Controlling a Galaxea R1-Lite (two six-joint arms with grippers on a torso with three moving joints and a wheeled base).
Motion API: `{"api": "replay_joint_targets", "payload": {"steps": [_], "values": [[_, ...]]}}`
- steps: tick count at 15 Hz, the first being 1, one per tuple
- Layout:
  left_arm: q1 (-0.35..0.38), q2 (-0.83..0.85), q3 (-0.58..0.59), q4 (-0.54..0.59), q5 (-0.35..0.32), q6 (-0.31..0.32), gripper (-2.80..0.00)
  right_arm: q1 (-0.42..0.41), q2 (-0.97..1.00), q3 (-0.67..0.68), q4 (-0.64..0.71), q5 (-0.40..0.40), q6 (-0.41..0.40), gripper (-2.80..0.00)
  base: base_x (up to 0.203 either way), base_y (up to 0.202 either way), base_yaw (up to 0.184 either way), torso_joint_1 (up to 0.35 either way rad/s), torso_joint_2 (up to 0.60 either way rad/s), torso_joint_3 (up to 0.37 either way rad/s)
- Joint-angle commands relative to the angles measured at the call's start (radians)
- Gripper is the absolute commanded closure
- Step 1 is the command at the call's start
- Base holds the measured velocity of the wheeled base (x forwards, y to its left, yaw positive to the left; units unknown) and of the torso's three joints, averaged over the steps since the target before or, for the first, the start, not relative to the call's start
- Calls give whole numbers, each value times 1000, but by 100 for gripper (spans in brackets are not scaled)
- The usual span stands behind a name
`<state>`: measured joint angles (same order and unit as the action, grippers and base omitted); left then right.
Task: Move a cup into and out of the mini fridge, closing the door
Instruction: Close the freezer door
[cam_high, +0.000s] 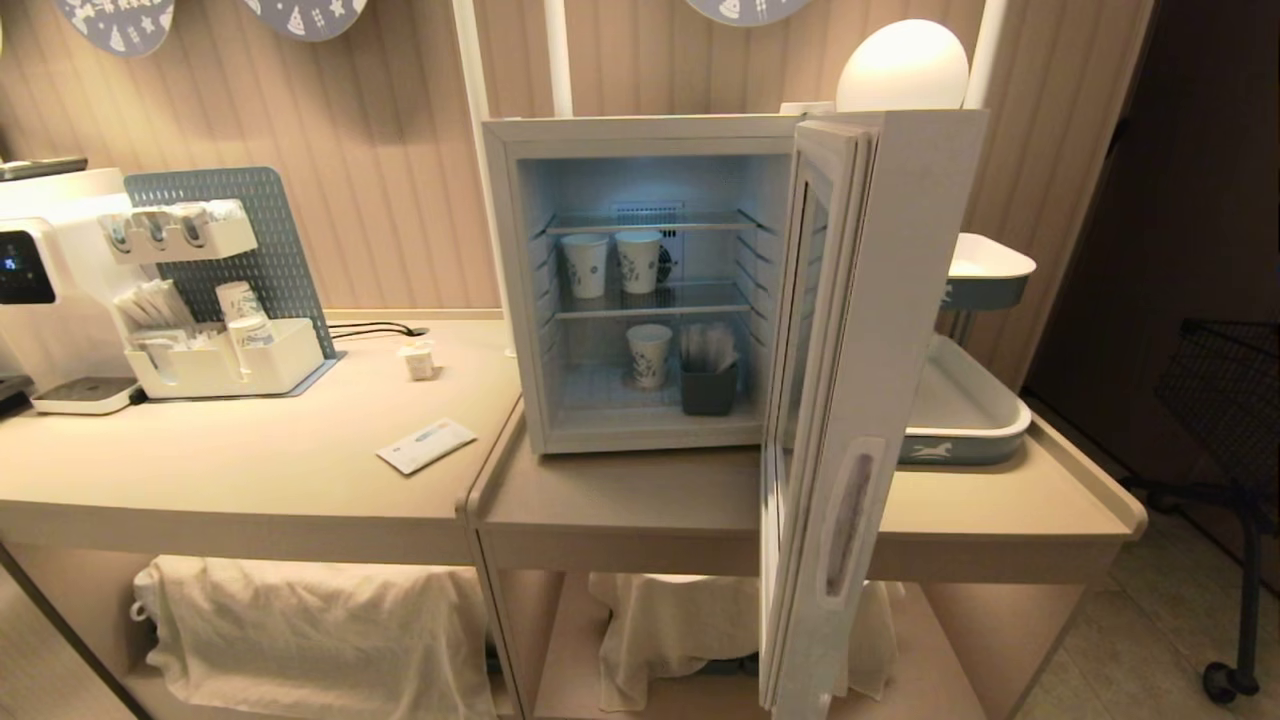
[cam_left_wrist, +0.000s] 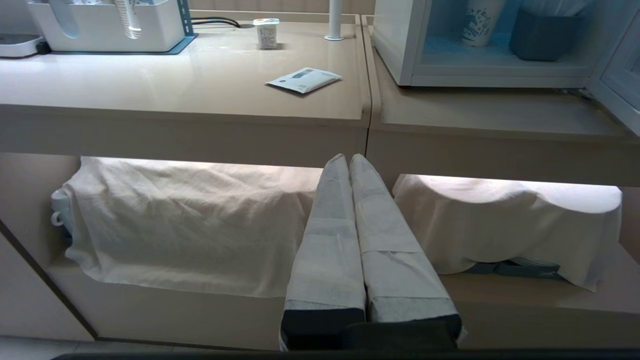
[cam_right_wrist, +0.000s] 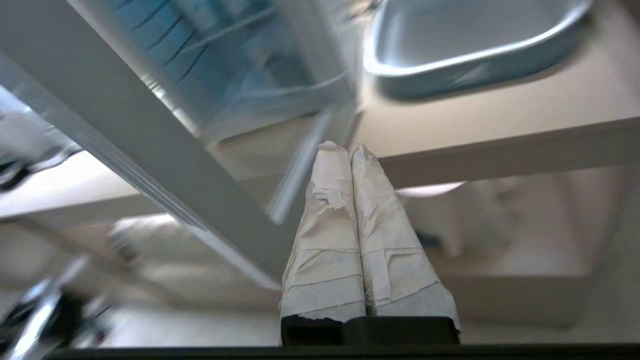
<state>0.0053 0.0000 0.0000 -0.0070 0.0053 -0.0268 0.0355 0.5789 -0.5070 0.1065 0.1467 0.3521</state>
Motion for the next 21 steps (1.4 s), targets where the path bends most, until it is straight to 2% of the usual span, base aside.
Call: {"api": "replay_joint_targets", "payload": {"steps": [1, 2, 4, 5, 7, 8, 11, 12, 15, 19, 21], "values": [[1, 2, 2, -1, 1, -1, 0, -17, 452, -98, -87, 159, 56, 0, 0, 0, 0, 0, 0, 0], [1, 2, 2, -1, 1, -1, 0, -40, 561, -128, -150, 293, 76, 0, 0, 0, 0, 0, 0, 0], [1, 2, 2, -1, -1, -1, 0, -92, 746, -188, -249, 631, 103, 0, 0, 0, 0, 0, 0, 0], [1, 2, 2, -1, 1, -1, 0, -109, 828, -223, -280, 772, 112, 0, 0, 0, 0, 0, 0, 0], [1, 2, 2, -1, 1, -1, 0, -113, 954, -303, -319, 939, 129, 0, 0, 0, 0, 0, 0, 0], [1, 2, 2, -1, 1, -2, 0, -74, 987, -330, -329, 969, 135, 0, 0, 0, 0, 0, 0, 0], [1, 2, 2, -1, 1, -2, 0, 25, 1024, -363, -337, 975, 145, 0, 0, 0, 0, 0, 0, 0], [1, 2, 2, -1, 1, -2, 0, 62, 1029, -372, -337, 931, 155, 0, 0, 0, 0, 0, 0, 0], [1, 2, 2, -1, 1, -4, 0, 196, 1052, -448, -337, 707, 225, 0, 0, 0, 0, 0, 0, 0], [1, 2, 2, -1, 1, -4, 0, 312, 1092, -571, -335, 553, 253, 0, 0, 0, 0, 0, 0, 0], [1, 2, 2, -2, 1, -5, 0, 369, 1137, -685, -324, 470, 274, 0, 0, 0, 0, 0, 0, 0]]}}
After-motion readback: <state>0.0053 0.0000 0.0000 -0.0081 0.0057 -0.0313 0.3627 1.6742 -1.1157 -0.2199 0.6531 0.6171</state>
